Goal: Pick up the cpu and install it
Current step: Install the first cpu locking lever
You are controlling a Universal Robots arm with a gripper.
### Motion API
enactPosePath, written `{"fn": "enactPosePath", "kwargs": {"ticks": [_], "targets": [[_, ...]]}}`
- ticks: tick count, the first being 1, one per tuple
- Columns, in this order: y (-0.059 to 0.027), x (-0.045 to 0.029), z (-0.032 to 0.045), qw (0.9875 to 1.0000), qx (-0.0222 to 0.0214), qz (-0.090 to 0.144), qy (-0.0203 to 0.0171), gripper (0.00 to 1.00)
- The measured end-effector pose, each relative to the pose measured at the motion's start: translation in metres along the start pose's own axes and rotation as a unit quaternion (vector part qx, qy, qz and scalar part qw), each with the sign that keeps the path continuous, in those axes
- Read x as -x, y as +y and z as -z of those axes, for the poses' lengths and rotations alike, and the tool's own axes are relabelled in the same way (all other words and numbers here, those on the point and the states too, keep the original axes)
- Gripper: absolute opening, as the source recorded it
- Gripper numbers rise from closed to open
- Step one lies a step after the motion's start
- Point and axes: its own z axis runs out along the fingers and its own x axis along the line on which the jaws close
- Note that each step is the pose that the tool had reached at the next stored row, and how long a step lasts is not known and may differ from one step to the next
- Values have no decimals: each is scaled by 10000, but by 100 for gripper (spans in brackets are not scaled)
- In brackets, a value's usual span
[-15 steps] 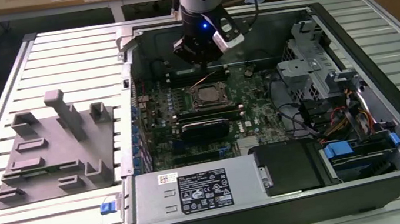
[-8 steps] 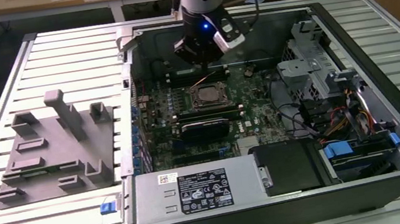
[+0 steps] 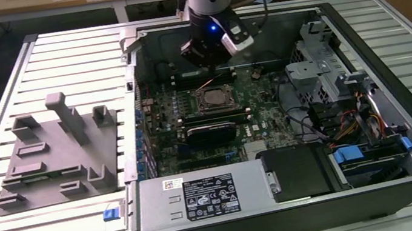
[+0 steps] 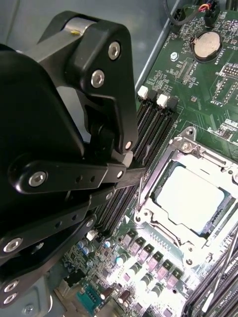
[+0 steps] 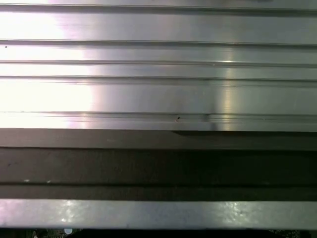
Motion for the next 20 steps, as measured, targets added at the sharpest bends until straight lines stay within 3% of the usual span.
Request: {"fn": "enactPosePath", "kwargs": {"ticks": [20], "targets": [[-2, 45, -64, 10000, -16, 1, 0, 11]]}}
